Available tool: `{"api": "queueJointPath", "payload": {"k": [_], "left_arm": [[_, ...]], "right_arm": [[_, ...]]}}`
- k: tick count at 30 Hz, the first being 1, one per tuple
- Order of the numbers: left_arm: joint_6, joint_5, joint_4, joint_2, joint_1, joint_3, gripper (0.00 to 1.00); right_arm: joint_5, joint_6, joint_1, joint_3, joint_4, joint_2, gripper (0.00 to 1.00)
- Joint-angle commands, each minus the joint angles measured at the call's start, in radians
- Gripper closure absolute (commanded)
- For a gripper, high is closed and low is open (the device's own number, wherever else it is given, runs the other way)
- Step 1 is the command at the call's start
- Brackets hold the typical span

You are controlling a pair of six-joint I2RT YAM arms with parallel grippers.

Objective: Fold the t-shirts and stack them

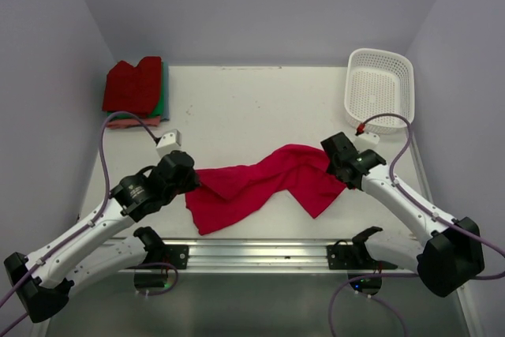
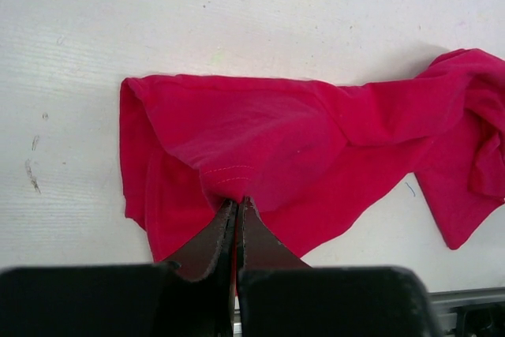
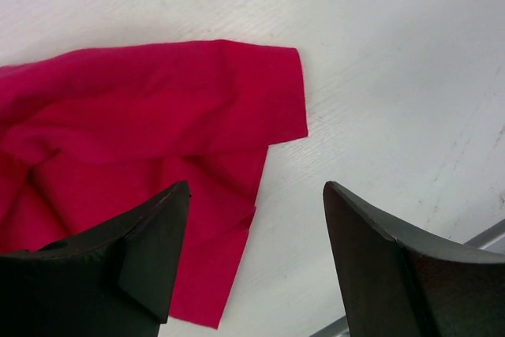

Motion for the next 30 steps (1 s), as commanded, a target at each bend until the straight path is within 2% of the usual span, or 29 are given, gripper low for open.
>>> {"api": "queueJointPath", "payload": {"k": [1,5,9,11,17,30], "left_arm": [[0.036,-0.035,0.012,-0.008,0.005,0.052,1.00],[0.043,-0.013,0.032,-0.020,0.005,0.035,1.00],[0.043,0.007,0.040,-0.049,0.005,0.012,1.00],[0.040,0.005,0.035,-0.069,0.005,0.005,1.00],[0.036,0.004,0.035,-0.089,0.003,-0.015,1.00],[0.033,0.010,0.065,-0.074,0.005,-0.034,1.00]], "right_arm": [[0.085,0.175,-0.069,-0.065,0.031,-0.021,0.27],[0.061,0.198,-0.158,-0.109,0.123,0.014,0.28],[-0.032,0.187,-0.279,-0.143,0.224,0.085,0.30],[-0.073,0.163,-0.328,-0.163,0.292,0.113,0.35],[-0.155,0.129,-0.391,-0.186,0.363,0.157,0.50],[-0.255,0.101,-0.419,-0.267,0.418,0.137,0.58]]}}
